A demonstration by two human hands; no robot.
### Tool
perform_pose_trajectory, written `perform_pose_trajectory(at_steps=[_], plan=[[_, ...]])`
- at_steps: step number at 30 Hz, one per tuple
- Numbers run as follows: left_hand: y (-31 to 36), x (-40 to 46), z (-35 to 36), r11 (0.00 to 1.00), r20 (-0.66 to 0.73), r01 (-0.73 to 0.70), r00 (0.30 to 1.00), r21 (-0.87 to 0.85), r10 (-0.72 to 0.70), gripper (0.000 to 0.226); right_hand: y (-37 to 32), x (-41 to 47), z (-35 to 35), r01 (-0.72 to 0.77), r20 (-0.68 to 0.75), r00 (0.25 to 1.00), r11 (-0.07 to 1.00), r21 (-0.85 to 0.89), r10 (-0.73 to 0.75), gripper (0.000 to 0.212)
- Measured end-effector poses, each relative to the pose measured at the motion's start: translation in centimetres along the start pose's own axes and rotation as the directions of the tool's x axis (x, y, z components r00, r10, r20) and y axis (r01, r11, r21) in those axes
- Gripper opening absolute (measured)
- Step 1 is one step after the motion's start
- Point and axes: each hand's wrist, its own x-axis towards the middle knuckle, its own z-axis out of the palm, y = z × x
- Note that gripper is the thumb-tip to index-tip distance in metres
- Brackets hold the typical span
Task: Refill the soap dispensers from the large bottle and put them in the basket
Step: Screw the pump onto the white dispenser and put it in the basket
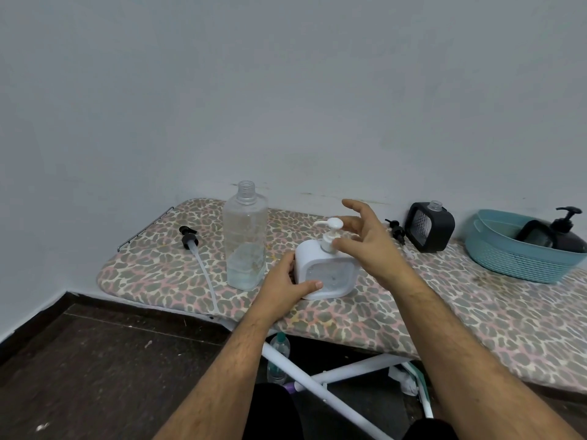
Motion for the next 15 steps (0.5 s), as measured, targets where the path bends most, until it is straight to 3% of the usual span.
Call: perform_pose_trajectory(at_steps=[15], plan=[[-0.05,0.02,0.04,1.0,-0.011,-0.003,1.0,0.005,0.003,0.058,0.0,-0.22,-0.04,0.003,0.023,1.0,0.995,-0.101,-0.001,0.085]])
